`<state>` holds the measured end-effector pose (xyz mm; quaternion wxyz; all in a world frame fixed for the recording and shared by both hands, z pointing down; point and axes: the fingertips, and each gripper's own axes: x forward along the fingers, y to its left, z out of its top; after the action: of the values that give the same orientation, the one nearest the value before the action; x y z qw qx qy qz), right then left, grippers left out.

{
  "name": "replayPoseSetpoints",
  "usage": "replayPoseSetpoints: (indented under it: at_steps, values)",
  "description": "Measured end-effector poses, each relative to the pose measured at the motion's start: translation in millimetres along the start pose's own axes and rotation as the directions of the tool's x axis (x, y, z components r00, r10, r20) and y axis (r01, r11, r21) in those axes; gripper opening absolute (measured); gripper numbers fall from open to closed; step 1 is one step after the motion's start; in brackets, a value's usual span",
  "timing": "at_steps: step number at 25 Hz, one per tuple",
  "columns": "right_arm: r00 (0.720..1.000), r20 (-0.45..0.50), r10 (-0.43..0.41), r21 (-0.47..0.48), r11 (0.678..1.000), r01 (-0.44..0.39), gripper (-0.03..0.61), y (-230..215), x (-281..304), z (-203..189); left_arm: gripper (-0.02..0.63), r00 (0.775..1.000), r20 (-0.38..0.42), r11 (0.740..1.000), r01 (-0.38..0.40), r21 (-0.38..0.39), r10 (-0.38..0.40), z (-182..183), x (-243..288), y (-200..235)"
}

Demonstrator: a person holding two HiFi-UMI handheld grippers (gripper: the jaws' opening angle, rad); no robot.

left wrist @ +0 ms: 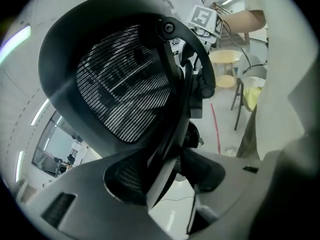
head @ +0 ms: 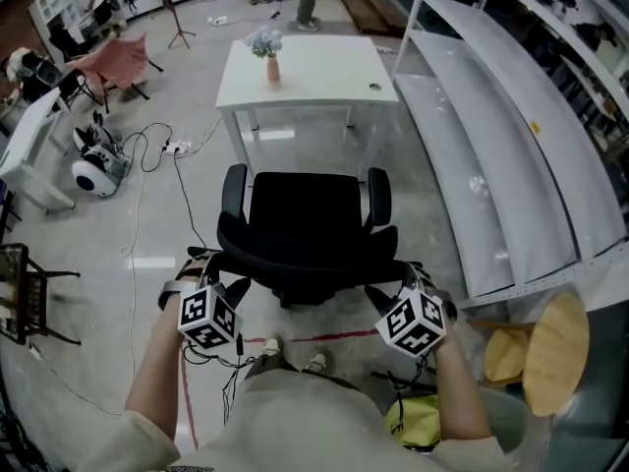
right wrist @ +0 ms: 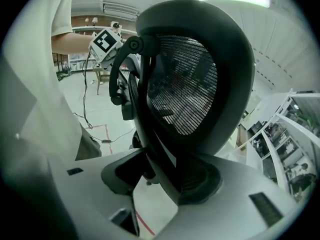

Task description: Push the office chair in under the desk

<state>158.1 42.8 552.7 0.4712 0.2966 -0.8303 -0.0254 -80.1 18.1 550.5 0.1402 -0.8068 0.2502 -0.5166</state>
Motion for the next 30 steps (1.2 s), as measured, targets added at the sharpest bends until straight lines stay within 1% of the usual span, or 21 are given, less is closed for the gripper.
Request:
replayPoseSetpoints:
  at_steps: [3, 7, 13, 20, 24, 30]
  values:
    - [1.000, 0.003, 0.021, -0.013, 1.000, -0.021, 0.201, -2.0, 2.1, -1.6, 0.218, 1.000, 0.005, 1.000, -0.007, -0.013, 0.007, 2.4, 1.8, -0.1]
    - [0.999, 0.027, 0.041, -0.038, 0.998, -0.040, 0.199, -7.6, 6.0, -3.0, 0.229, 1.000, 0.007, 0.998, -0.017, -0.059, 0.017, 4.8, 5.3, 2.5]
    - [0.998, 0.062, 0.026, -0.039, 0.999, -0.024, 0.206, -18.2, 8.9, -3.8, 0.238, 1.000, 0.011, 0.996, -0.028, -0.086, 0.029, 8.7, 12.0, 9.5]
    - [0.996, 0.087, 0.019, -0.060, 0.998, -0.014, 0.209, -45.6, 27.1, 1.3, 0.241, 0.999, -0.009, 0.992, -0.039, -0.116, 0.038, 10.2, 29.9, 32.8]
    - [0.995, 0.092, 0.028, -0.066, 0.998, -0.022, 0.210, -64.7, 37.7, 7.6, 0.249, 0.998, -0.006, 0.990, -0.070, -0.126, 0.070, 11.7, 39.2, 50.8]
    - [0.995, 0.096, 0.013, -0.063, 0.998, -0.006, 0.218, -99.1, 59.3, 16.4, 0.249, 0.996, 0.005, 0.988, -0.082, -0.129, 0.084, 14.0, 60.3, 82.1]
